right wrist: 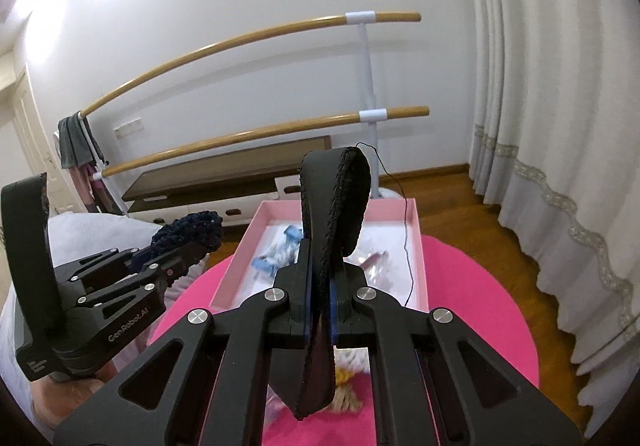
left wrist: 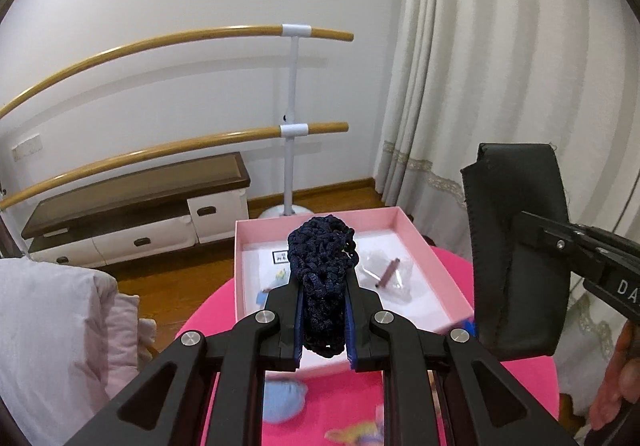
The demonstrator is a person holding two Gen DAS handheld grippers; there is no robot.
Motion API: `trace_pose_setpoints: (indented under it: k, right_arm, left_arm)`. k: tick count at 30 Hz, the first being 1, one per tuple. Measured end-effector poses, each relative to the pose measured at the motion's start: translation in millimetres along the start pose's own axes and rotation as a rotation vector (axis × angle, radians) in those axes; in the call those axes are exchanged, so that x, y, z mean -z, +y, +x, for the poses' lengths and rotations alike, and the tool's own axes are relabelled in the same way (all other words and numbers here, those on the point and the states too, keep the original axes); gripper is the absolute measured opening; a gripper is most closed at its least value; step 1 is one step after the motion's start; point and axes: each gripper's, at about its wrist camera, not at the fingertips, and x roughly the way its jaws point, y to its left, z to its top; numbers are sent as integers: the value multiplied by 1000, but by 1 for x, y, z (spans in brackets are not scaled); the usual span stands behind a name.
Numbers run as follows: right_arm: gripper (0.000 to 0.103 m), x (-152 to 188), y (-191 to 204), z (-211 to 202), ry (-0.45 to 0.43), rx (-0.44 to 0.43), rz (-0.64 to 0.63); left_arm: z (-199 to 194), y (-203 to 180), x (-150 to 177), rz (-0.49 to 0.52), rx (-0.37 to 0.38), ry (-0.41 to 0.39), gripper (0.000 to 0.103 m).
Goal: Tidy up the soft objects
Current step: 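Carry the scrunchie with the left tool while the right tool carries the glasses case over the box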
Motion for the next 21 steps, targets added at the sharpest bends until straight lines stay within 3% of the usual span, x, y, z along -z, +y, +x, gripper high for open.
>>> trace_pose_setpoints:
  k: [10,21]
  right_arm:
    - [6,-22,-17,74,92,8,-1]
    - [6,-16,-23,141,202,12,-19]
  left_arm:
    - [82,8,-31,-35,14,81,13]
    - [167,14,-58,-58,26,140,14]
